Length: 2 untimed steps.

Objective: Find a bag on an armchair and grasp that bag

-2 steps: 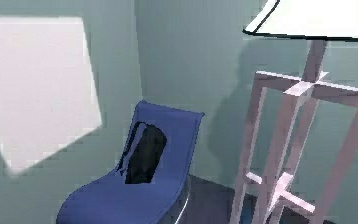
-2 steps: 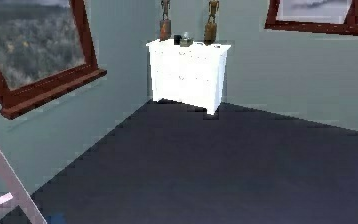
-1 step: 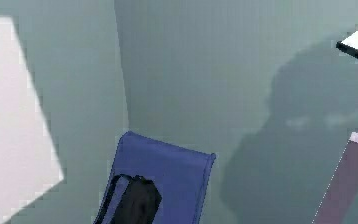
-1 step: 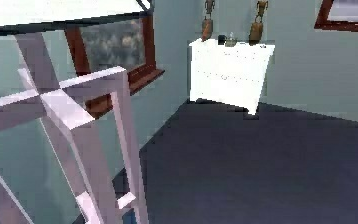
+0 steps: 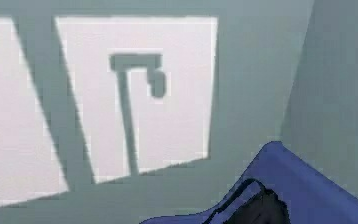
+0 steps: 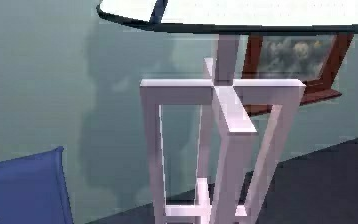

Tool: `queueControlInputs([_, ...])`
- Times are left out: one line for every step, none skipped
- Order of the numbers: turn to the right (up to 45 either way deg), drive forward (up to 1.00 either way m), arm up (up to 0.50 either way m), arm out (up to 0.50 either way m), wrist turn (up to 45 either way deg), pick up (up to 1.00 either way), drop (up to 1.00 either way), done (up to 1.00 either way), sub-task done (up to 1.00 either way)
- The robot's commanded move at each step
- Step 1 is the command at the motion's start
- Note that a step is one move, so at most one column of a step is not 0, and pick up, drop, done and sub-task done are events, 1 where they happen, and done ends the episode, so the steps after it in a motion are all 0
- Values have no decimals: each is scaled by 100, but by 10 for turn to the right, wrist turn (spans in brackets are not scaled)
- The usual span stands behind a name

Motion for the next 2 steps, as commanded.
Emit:
queueControlInputs([-450, 0, 0, 0, 0, 0, 0, 0, 0])
queueControlInputs([-270, 0, 0, 0, 0, 0, 0, 0, 0])
